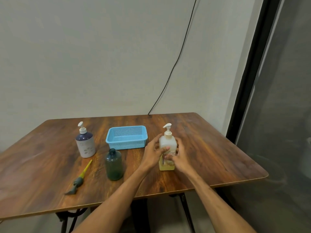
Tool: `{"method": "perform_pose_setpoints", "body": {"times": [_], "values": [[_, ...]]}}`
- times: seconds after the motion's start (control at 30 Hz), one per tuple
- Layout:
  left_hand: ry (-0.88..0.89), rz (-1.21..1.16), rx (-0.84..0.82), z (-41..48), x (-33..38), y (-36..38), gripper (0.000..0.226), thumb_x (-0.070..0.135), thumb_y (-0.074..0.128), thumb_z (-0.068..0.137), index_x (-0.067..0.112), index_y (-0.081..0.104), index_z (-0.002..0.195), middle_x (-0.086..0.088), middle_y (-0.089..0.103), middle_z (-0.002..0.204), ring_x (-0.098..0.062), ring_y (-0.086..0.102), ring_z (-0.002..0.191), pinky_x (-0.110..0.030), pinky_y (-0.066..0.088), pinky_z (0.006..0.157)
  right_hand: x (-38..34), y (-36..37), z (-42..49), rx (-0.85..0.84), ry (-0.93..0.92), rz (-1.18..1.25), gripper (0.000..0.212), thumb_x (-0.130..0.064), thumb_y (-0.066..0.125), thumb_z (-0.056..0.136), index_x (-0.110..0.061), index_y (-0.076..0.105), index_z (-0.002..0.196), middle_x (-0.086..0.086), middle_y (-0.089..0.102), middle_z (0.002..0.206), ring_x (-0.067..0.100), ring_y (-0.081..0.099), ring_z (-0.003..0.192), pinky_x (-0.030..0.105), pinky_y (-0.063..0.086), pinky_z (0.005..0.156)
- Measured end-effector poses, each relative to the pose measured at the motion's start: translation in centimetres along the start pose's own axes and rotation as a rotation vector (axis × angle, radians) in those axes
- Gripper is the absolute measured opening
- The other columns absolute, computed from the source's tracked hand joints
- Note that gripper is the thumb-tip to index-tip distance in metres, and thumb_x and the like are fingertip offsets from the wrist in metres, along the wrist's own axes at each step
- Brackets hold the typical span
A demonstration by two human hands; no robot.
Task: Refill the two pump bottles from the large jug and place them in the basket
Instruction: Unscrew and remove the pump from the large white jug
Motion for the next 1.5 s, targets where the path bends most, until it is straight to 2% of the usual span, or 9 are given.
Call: {"method": "perform_pose_setpoints", "body": {"times": [0.07,0.17,0.33,0.63,0.9,1.0,1.13,1.23,1.5], "values": [[0.026,-0.077,-0.055,-1.1,1.8,0.4,0.051,-0.005,0.050,0.099,0.021,0.042,0.142,-0.029,0.025,0.158,-0.028,0.047,0.131,-0.019,0.042,0.105,4.1,2.7,2.2,-0.058,-0.020,0.083,0.079,0.016,0.044,0.087,-0.034,0.027,0.146,0.001,0.037,0.152,0.028,0.039,0.139,0.054,0.045,0.103],[-0.073,-0.080,-0.024,0.5,-1.8,0.2,0.052,0.006,0.058,0.099,0.030,0.042,0.142,-0.024,0.018,0.161,-0.023,0.045,0.133,-0.026,0.046,0.105,-5.6,-1.5,-4.2,-0.096,0.071,0.076,0.089,0.013,0.068,0.079,-0.037,0.032,0.142,0.007,0.045,0.144,0.026,0.055,0.124,0.065,0.044,0.099],[-0.086,-0.077,0.010,3.1,-4.3,-0.7,0.074,0.056,0.069,0.085,0.038,0.039,0.149,0.011,0.049,0.150,-0.006,0.051,0.132,-0.035,0.049,0.106,-6.9,-4.2,-6.2,-0.168,0.073,0.131,0.084,-0.003,0.082,0.072,-0.032,0.039,0.137,-0.009,0.062,0.121,0.015,0.066,0.105,0.041,0.059,0.084],[-0.043,-0.111,0.031,5.7,-2.4,-1.5,0.022,0.015,0.061,0.098,0.007,0.070,0.117,-0.010,0.074,0.110,-0.026,0.069,0.105,-0.048,0.056,0.094,-6.9,-3.6,-5.9,-0.172,0.080,0.241,0.083,-0.003,0.084,0.070,-0.028,0.040,0.136,0.001,0.065,0.118,0.017,0.069,0.100,0.041,0.060,0.081],[-0.001,-0.219,0.025,5.4,-3.8,-0.9,0.035,0.017,0.062,0.098,0.014,0.061,0.133,0.002,0.071,0.121,-0.011,0.067,0.113,-0.035,0.055,0.098,-9.1,-6.3,-5.1,-0.082,0.010,0.267,0.076,0.002,0.074,0.079,-0.021,0.042,0.144,-0.007,0.052,0.138,0.009,0.054,0.122,0.025,0.055,0.086],[0.022,-0.210,0.013,5.1,-4.4,-0.9,0.048,0.016,0.070,0.092,0.016,0.055,0.138,0.005,0.065,0.131,-0.005,0.061,0.121,-0.034,0.052,0.103,-11.9,-7.8,-4.8,0.079,-0.109,0.247,0.046,-0.002,0.066,0.086,-0.018,0.059,0.129,-0.006,0.063,0.124,0.007,0.059,0.112,0.023,0.054,0.085],[0.024,-0.189,0.026,5.2,-5.3,-1.0,0.068,0.018,0.083,0.079,0.016,0.053,0.141,0.003,0.062,0.135,-0.008,0.059,0.124,-0.038,0.052,0.104,-14.9,-7.1,-4.1,0.025,-0.164,0.130,0.019,-0.013,0.075,0.084,-0.014,0.069,0.102,0.000,0.070,0.095,0.011,0.064,0.087,0.013,0.052,0.069],[0.007,-0.170,0.023,5.2,-5.9,-1.0,0.073,0.023,0.085,0.077,0.020,0.053,0.142,0.004,0.062,0.136,-0.010,0.059,0.125,-0.039,0.053,0.103,-15.5,-6.2,-3.8,-0.005,-0.149,0.022,0.022,-0.020,0.082,0.077,-0.016,0.070,0.095,0.000,0.070,0.087,0.013,0.065,0.079,0.023,0.055,0.067],[-0.016,-0.157,0.024,4.9,-6.6,-1.1,0.065,0.036,0.084,0.077,0.017,0.060,0.135,0.005,0.068,0.124,-0.009,0.066,0.112,-0.028,0.057,0.092,-15.5,-5.7,-2.3,-0.025,-0.116,-0.112,0.020,-0.009,0.083,0.075,-0.008,0.071,0.091,-0.002,0.069,0.083,0.009,0.066,0.074,0.011,0.047,0.057]]}}
Point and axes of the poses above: each hand's wrist, its own z-axis towards the middle knuckle, its own y-axis out of the palm, x = y × z, the point moved 3 cm from there along z, towards the middle knuckle
